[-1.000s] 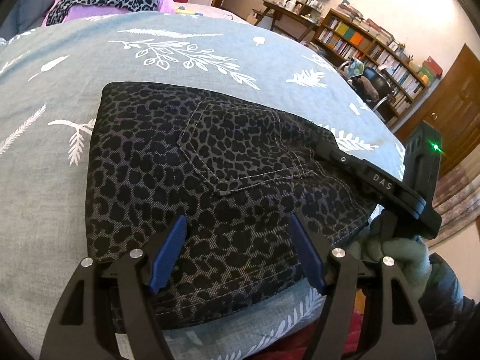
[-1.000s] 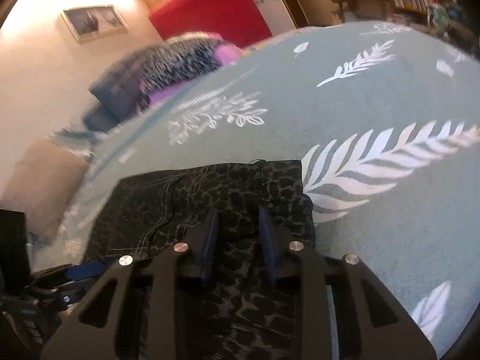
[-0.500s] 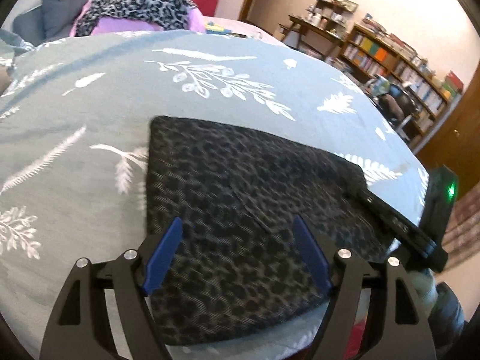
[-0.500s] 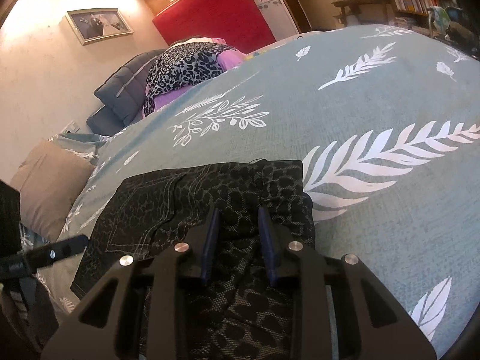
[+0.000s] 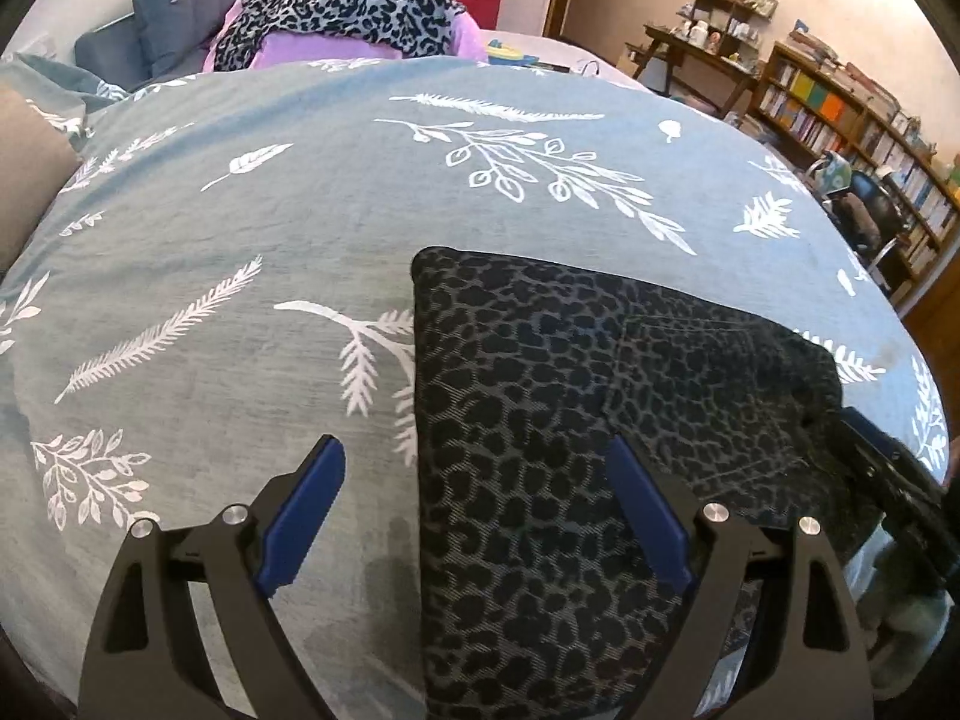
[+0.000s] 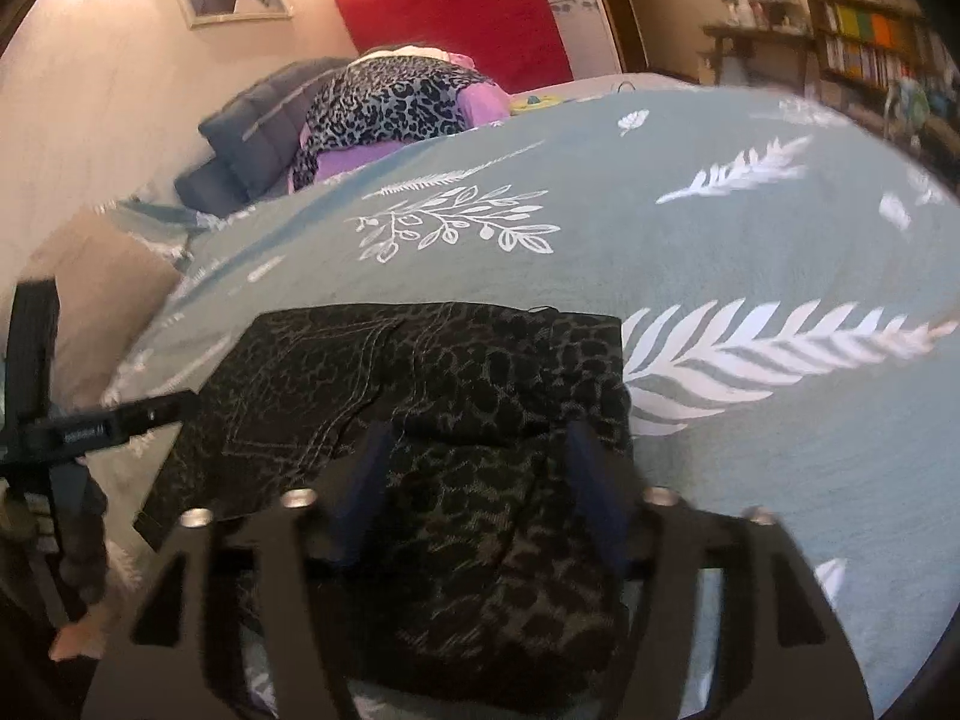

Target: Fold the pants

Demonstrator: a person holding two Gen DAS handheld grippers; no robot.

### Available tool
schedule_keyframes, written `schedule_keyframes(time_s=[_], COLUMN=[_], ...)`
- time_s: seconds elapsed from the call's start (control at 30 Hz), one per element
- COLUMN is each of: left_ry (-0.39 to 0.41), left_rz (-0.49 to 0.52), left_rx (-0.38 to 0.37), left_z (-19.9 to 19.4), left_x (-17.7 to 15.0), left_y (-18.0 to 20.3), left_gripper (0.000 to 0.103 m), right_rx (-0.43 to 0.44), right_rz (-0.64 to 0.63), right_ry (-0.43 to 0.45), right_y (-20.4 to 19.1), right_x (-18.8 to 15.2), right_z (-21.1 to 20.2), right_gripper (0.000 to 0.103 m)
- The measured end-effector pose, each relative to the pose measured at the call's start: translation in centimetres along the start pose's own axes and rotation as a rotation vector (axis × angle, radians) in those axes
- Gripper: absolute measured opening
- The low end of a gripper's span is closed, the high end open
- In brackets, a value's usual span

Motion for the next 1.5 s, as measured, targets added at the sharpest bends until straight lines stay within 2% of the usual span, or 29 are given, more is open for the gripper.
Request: schedule_keyframes(time_s=[0.1,0.27,0.37,0.47,0.6,0.7,0.77,1.03,1.2,1.27,1.5], left_ry=[-0.012,-0.01,-0.012,-0.021,-0.04,-0.046,-0.051,-0.071,-0.08,-0.087,-0.117], left_rz=[-0.009,-0.006,0.002,-0.002,-0.016,-0.009,-0.007,-0.014,-0.009,-0.014,-0.063], left_rx=[-0.001,0.002,-0.006,-0.013,-0.015,-0.012,-0.016,-0.043,-0.053,-0.061,-0.096], left_z=[0.4,0.5,0.6,0.9,1.6,2.0,2.2,3.3,3.8,4.0,4.8], left_x=[0.2,0.6,0.7,0.7,0.6,0.4,0.3,0.1,0.0,-0.1,-0.3], left_y=[-0.4,-0.5,-0.4,-0.4,-0.7,-0.8,-0.8,-0.9,-0.7,-0.7,-1.0], left_gripper=[0.088,0.088,0.088,0.088,0.088,0.088,0.088,0.088,0.088,0.088,0.088], right_rx=[-0.027,-0.057,-0.111,-0.133,-0.077,-0.01,0.018,0.056,0.13,0.136,0.159], right_rz=[-0.051,-0.022,0.006,0.034,0.14,0.293,0.326,0.313,0.282,0.26,0.313], right_ry=[0.005,0.013,0.003,-0.028,-0.085,-0.127,-0.143,-0.169,-0.207,-0.211,-0.215], right_y=[-0.6,0.3,1.6,2.6,3.8,5.4,5.8,5.3,3.5,3.0,3.6], right_x=[0.1,0.5,0.6,0.0,-1.1,-1.8,-1.9,-1.8,-2.1,-2.1,-1.9], right_z=[-0.4,-0.5,-0.4,-0.1,0.8,1.6,1.9,2.4,2.9,3.0,3.4], right_gripper=[0.067,0.068,0.077,0.08,0.082,0.087,0.089,0.092,0.089,0.089,0.088])
Point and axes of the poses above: each gripper's, at about its wrist camera, not at the fingertips, and z roughly the way its jaws point, y to its right, x to its top, the point moved 5 cm from there along z, roughly the way its jaws point, and after that the axes turned 12 degrees about y, right-handed, at the moved point
